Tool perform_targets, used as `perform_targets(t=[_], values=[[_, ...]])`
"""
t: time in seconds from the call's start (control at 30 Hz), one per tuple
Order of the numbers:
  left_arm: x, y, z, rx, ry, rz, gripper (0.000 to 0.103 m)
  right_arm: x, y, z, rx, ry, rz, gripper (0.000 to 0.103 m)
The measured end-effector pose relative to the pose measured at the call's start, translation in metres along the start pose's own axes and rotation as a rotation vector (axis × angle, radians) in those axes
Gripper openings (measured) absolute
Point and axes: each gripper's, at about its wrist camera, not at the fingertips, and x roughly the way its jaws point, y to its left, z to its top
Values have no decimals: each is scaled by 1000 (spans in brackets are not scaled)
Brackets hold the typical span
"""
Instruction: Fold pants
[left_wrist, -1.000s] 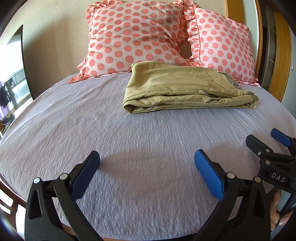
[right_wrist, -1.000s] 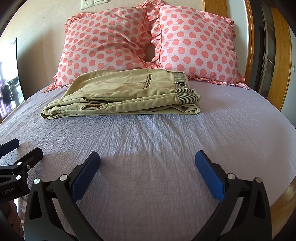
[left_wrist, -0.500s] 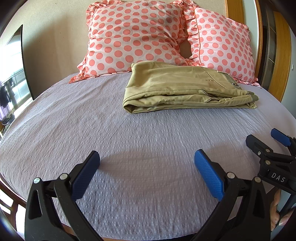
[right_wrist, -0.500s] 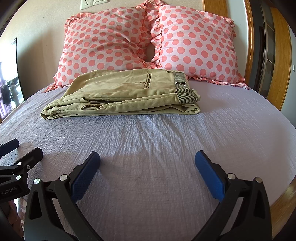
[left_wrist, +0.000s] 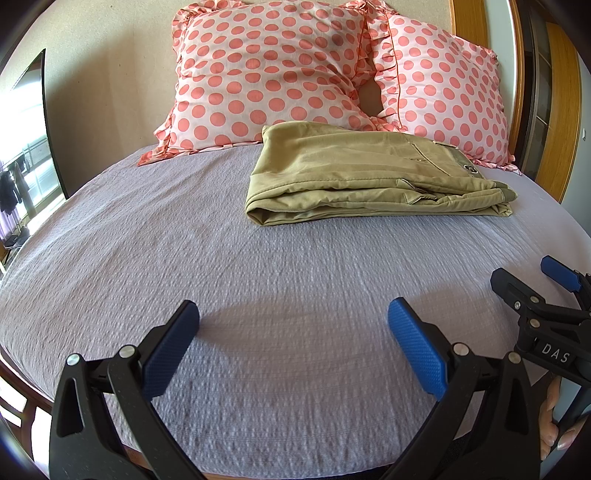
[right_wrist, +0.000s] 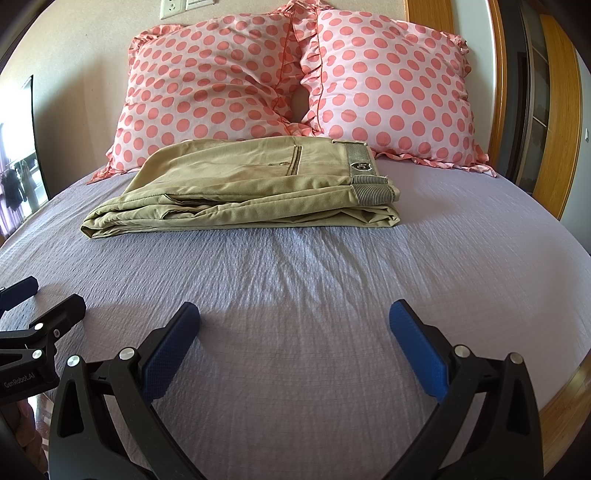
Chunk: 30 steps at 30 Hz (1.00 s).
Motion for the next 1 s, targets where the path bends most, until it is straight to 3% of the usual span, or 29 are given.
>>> perform_targets(t=[1.0], values=[[2, 2, 5, -1, 37, -3, 101, -1, -1, 0, -2, 0, 3, 102]])
